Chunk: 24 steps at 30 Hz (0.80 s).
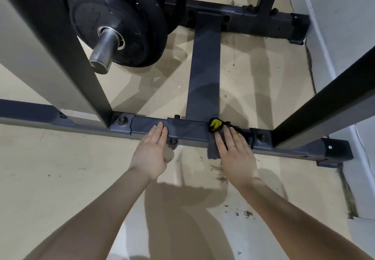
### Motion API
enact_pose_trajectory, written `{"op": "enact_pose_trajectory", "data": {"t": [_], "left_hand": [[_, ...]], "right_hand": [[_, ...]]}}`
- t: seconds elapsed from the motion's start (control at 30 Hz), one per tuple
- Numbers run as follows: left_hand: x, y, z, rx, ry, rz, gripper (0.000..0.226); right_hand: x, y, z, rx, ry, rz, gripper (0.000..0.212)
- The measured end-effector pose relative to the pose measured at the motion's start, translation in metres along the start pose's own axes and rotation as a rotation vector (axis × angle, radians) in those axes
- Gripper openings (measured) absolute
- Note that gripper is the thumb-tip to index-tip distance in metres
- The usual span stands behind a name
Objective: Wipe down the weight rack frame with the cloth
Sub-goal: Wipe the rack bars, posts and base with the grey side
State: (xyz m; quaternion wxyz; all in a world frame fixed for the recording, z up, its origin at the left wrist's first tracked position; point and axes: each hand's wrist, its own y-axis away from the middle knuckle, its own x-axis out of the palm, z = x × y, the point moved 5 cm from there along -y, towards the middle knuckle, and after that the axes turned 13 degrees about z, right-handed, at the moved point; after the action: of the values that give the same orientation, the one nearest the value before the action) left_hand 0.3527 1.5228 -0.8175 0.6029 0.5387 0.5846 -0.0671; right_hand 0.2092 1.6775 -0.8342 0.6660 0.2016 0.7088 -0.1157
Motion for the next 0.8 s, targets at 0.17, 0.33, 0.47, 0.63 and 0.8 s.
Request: {"op": "enact_pose_trajectory", "data": {"t": [0.17, 0.33, 0.47, 0.63, 0.8], "left_hand": [[0.002, 0.000, 0.000, -0.014, 0.026, 0.027, 0.083], [0.001, 0.010, -0.008, 0.007, -0.067, 0.094, 0.082], [-0.002, 0.015, -0.038, 0.129, -0.137, 0.092, 0.081], [-0.007, 0.003, -0.115, 0.307, -0.151, 0.102, 0.076], [0.004, -0.003, -0.196, 0.442, -0.117, 0.077, 0.078]], "right_hand": [[0.006, -0.027, 0.037, 0.023, -0.189, 0.205, 0.081], [-0.007, -0.045, 0.021, -0.088, -0.451, 0.215, 0.030], [-0.020, 0.013, -0.027, -0.019, -0.639, 0.323, 0.035], [-0.042, 0.094, -0.095, 0.342, -0.973, 0.184, 0.018], [-0.057, 0.131, -0.148, 0.748, -1.116, -0.262, 0.008]]}}
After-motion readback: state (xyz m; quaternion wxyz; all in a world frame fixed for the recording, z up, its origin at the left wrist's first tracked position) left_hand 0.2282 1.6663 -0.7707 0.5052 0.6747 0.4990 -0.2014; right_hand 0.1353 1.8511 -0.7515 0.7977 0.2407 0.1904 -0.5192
